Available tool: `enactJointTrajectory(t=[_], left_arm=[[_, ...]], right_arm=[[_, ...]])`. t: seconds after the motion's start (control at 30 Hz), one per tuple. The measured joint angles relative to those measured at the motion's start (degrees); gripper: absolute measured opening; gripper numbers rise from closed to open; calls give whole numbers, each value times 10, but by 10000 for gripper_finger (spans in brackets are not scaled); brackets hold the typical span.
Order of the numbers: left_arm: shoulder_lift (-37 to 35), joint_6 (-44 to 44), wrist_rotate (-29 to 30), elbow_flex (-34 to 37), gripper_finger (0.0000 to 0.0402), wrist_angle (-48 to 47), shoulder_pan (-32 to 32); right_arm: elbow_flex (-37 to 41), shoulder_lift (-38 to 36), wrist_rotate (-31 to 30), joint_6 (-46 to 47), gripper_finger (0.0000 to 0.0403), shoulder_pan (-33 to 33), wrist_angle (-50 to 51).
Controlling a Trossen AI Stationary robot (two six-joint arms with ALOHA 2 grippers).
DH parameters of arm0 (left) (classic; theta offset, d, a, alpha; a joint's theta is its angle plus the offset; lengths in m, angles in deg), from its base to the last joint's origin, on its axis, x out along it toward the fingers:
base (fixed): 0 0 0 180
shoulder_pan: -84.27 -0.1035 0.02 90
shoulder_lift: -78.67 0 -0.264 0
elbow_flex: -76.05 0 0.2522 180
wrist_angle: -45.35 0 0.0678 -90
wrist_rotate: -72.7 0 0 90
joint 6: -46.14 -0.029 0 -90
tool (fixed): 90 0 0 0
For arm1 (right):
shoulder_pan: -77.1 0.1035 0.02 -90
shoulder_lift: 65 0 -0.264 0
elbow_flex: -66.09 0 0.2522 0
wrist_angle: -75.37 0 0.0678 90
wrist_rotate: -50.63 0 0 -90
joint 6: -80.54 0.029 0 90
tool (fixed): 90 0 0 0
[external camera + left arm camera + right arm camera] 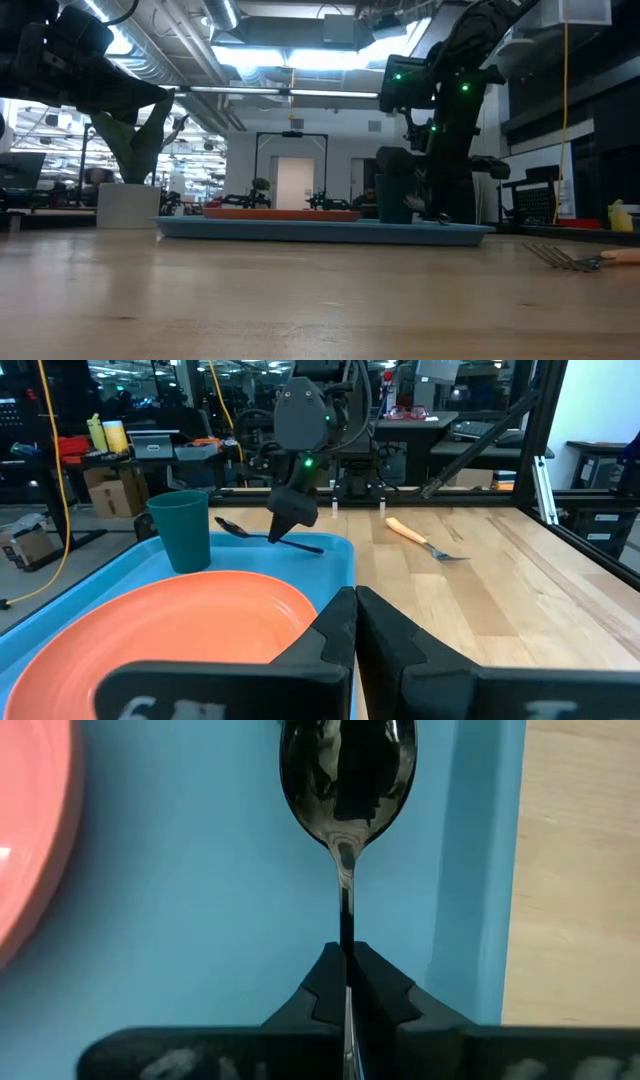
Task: Pick and place plate/cup/fork/spoon on tray
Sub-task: Put the black spoon on the blue tray
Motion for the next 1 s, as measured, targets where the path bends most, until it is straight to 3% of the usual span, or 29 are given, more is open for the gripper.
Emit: enactJointTrajectory(t=[0.23, 1.0], left_arm=[[0, 0, 0, 0, 0, 0, 0], [0, 0, 0, 0, 0, 0, 0]], right_arm=[[0, 0, 27, -3, 6, -16, 0], [0, 0, 27, -43, 34, -17, 0]])
